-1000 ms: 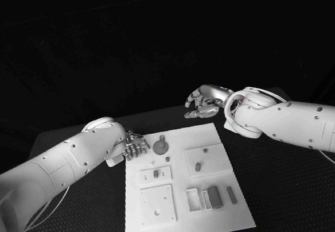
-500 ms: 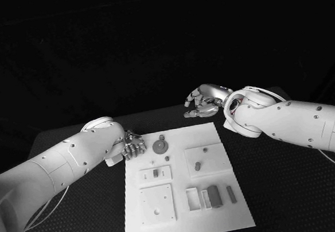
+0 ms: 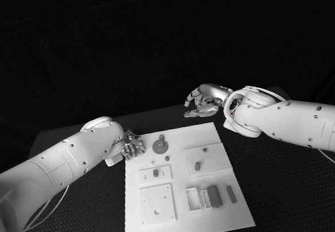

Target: Assemble the parts on the task board

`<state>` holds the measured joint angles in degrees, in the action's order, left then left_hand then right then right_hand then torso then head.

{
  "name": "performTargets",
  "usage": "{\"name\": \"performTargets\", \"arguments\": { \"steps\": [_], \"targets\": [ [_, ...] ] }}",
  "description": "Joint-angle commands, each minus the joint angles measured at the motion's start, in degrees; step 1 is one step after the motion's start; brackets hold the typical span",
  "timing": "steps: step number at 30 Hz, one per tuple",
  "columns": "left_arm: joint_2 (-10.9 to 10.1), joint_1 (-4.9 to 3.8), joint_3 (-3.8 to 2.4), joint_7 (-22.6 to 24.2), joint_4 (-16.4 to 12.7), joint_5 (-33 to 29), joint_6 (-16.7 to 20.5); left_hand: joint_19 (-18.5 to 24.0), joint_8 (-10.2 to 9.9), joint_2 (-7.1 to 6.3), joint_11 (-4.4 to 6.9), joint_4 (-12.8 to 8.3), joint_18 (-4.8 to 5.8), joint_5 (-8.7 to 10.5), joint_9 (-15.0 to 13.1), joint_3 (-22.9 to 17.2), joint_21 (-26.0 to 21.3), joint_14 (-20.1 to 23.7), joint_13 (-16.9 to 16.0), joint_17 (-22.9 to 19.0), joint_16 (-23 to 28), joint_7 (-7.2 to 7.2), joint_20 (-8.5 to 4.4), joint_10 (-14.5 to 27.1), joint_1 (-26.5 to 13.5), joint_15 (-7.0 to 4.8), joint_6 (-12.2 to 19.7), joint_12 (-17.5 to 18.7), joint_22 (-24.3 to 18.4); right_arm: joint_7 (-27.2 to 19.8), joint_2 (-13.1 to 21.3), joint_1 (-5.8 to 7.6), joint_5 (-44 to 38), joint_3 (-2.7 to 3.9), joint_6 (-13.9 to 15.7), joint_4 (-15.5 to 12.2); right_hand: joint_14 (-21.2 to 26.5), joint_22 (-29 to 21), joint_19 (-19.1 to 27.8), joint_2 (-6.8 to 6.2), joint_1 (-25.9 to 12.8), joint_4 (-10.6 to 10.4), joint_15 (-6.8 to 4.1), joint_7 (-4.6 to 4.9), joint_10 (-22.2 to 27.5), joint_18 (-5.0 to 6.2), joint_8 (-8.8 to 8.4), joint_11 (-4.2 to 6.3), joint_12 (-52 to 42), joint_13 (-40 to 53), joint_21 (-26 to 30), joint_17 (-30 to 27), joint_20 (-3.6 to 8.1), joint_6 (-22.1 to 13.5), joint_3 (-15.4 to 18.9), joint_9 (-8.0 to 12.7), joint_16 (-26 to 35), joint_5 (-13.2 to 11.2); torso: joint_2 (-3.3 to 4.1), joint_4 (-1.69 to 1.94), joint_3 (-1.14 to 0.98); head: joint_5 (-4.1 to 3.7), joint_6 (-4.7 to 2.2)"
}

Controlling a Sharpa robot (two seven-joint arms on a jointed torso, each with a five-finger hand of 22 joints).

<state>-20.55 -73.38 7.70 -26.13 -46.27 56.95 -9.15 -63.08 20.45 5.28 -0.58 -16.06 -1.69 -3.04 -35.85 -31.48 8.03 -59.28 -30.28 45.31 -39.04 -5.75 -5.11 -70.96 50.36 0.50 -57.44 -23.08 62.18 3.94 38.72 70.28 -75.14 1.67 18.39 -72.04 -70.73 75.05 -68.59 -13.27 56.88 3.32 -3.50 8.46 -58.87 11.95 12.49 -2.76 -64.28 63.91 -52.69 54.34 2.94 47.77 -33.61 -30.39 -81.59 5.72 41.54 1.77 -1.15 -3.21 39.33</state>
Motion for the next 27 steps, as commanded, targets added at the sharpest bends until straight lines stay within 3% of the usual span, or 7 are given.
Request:
{"name": "performTargets", "arguments": {
  "steps": [1, 10, 16, 20, 27],
  "targets": [
    [-0.26, 0.03, -0.02, 0.89, -0.26, -0.69, 0.71, -0.43, 0.31, -0.01, 0.02, -0.05, -0.4, 0.24, -0.1, -0.39, 0.07, -0.65, 0.06, -0.11, -0.43, 0.0, 0.02, -0.69, 0.49, -0.09, -0.66, -0.36, 0.13, -0.33, -0.06, 0.0, -0.04, 0.03, -0.52, 0.01, 0.36, 0.87, -0.1, -0.15, 0.08, -0.35, 0.13, 0.97, 0.14, 3.05, -0.24, -0.15, -0.25, -0.06, 0.21, 0.09, 0.4, -0.65, -0.04, 0.06, 0.0, 0.01, -0.01, -0.02, -0.06, 0.05, 0.0],
    [-2.53, 0.01, -0.25, 0.65, -2.87, -4.03, 3.05, -1.77, 0.91, -0.01, 0.62, -0.04, -0.48, 0.25, -0.13, -0.53, 0.53, -1.91, 0.03, -0.45, -1.51, 0.57, -0.51, -2.1, 0.94, -0.67, -1.88, -1.08, 0.8, -0.33, 0.28, 0.0, 0.18, 0.03, -0.45, -0.04, 0.36, 0.87, -0.1, -0.15, 0.09, -0.39, 0.13, 0.97, 0.14, 3.05, -0.24, -0.16, -0.27, -0.08, 0.22, 0.09, 0.4, -0.65, -0.03, 0.07, 0.01, 0.01, -0.14, 0.14, 0.02, 0.04, -0.05],
    [-5.87, -0.25, -0.55, -0.35, -7.55, -7.4, 3.81, -2.16, 1.08, -0.07, 0.81, -0.07, -0.47, 0.25, -0.12, -0.55, 0.63, -2.29, 0.0, -0.6, -1.89, 0.75, -0.7, -2.52, 1.04, -0.87, -2.27, -1.32, 1.05, -0.29, 0.55, 0.0, 0.24, 0.03, -0.43, 0.0, 0.36, 0.87, -0.09, -0.16, 0.1, -0.41, 0.13, 0.98, 0.15, 3.05, -0.24, -0.16, -0.28, -0.09, 0.22, 0.09, 0.4, -0.66, -0.01, 0.07, 0.01, 0.01, -0.18, 0.2, 0.02, 0.25, -0.12],
    [-9.7, -0.85, -0.63, -1.21, -13.81, -8.68, 4.68, -2.35, 1.18, -0.11, 0.91, -0.14, -0.47, 0.24, -0.12, -0.58, 0.69, -2.47, -0.02, -0.67, -2.07, 0.85, -0.8, -2.75, 1.15, -0.96, -2.49, -1.45, 1.18, -0.27, 0.79, 0.0, 0.33, 0.03, -0.46, 0.08, 0.37, 0.88, -0.09, -0.17, 0.1, -0.43, 0.13, 0.98, 0.16, 3.05, -0.25, -0.16, -0.29, -0.1, 0.23, 0.09, 0.4, -0.66, 0.0, 0.08, 0.01, 0.01, -0.36, 0.5, 0.08, 0.15, 0.0],
    [-14.28, -0.99, -0.56, -2.23, -22.0, -8.56, 6.63, -2.55, 1.29, -0.29, 1.01, -0.1, -0.43, 0.25, -0.11, -0.49, 0.74, -2.66, -0.04, -0.74, -2.31, 0.95, -0.89, -2.99, 1.1, -1.06, -2.73, -1.57, 1.35, -0.27, 0.9, -0.01, 0.38, 0.02, -0.49, 0.41, 0.37, 0.88, -0.09, -0.17, 0.11, -0.45, 0.13, 0.98, 0.16, 3.05, -0.24, -0.16, -0.3, -0.12, 0.23, 0.09, 0.4, -0.66, 0.0, 0.08, 0.02, 0.01, -0.57, 0.81, 0.18, 0.19, 0.15]
  ]
}}
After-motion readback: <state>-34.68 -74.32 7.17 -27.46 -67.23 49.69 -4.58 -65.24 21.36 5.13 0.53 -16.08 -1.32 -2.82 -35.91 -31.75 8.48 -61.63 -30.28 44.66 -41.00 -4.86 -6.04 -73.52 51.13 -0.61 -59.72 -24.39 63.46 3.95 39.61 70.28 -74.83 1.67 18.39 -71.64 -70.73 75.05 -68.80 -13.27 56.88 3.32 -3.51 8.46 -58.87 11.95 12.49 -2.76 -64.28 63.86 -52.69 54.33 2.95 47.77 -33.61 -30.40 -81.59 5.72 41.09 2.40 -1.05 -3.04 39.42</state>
